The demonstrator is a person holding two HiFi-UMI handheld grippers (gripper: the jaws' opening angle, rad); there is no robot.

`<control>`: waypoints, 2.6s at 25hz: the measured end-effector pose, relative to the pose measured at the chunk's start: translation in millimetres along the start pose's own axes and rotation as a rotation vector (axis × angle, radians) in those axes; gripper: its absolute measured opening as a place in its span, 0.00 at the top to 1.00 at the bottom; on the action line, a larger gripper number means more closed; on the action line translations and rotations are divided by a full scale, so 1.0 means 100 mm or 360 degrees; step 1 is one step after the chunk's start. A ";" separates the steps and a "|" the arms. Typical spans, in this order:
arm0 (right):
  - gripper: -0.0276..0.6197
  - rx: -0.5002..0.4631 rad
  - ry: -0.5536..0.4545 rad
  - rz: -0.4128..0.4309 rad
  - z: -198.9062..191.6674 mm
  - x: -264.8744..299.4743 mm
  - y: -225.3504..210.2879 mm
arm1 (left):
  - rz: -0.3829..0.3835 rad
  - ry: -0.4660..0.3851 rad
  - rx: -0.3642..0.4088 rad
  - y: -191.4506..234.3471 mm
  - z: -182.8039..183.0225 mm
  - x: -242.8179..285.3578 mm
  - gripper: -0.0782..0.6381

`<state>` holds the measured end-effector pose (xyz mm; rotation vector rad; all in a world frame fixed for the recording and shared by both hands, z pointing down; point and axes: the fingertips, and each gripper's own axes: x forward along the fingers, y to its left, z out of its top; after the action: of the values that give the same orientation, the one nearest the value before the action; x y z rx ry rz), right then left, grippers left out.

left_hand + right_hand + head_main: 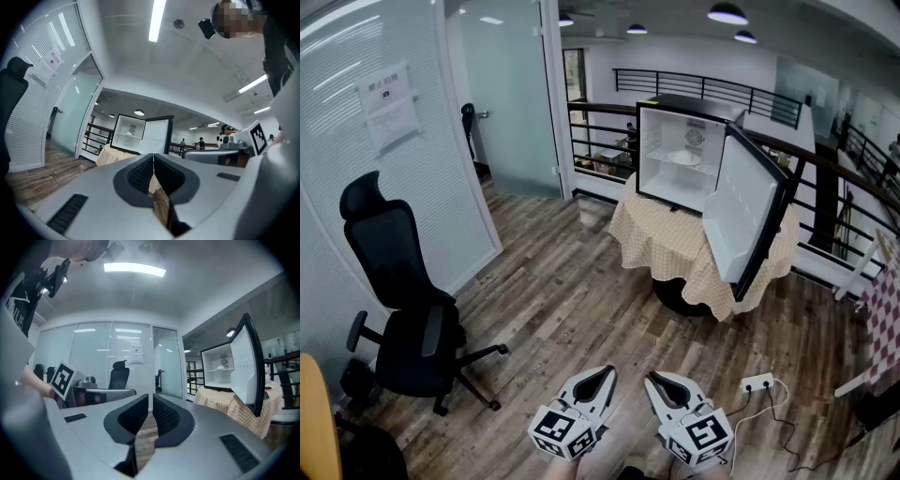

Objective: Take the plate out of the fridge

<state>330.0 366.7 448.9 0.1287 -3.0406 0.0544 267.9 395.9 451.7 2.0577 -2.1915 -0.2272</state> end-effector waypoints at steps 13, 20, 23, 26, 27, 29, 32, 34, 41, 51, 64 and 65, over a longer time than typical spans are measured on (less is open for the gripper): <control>0.88 0.0065 -0.0028 0.0052 0.03 0.63 -0.61 | 0.0016 0.0014 -0.0024 0.42 -0.03 0.72 0.88; 0.88 0.0132 0.0015 -0.0009 -0.07 0.93 -0.87 | -0.0028 0.0055 -0.0057 0.69 -0.09 1.03 0.88; 0.88 0.0149 0.0002 -0.0084 -0.01 1.14 -1.07 | -0.0087 0.0071 -0.0059 0.88 -0.04 1.27 0.88; 0.88 0.0177 -0.0032 -0.0176 0.13 1.37 -1.25 | -0.0180 0.0074 -0.0030 1.07 0.12 1.50 0.88; 0.88 0.0185 -0.0046 -0.0203 0.18 1.46 -1.30 | -0.0206 0.0071 -0.0022 1.15 0.18 1.58 0.88; 0.88 0.0201 -0.0071 -0.0241 0.26 1.65 -1.38 | -0.0251 0.0067 -0.0010 1.31 0.29 1.72 0.88; 0.88 0.0213 -0.0073 -0.0287 0.30 1.88 -1.49 | -0.0309 0.0067 -0.0011 1.50 0.37 1.92 0.88; 0.88 0.0220 -0.0064 -0.0316 0.30 2.00 -1.56 | -0.0334 0.0073 -0.0027 1.61 0.38 2.03 0.88; 0.88 0.0234 -0.0077 -0.0442 0.33 2.34 -1.81 | -0.0439 0.0089 -0.0041 1.90 0.40 2.30 0.88; 0.88 0.0235 -0.0140 -0.0572 0.41 2.79 -1.97 | -0.0553 0.0095 0.0006 2.32 0.51 2.52 0.88; 0.88 0.0253 -0.0119 -0.0610 0.34 3.11 -2.33 | -0.0618 0.0111 -0.0007 2.56 0.48 2.96 0.88; 0.88 0.0257 -0.0119 -0.0608 0.34 3.15 -2.38 | -0.0619 0.0114 -0.0010 2.58 0.48 3.01 0.88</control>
<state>35.0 102.5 454.0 0.7338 -3.0203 0.2700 -13.5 112.2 452.4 2.4306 -1.7310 -0.1917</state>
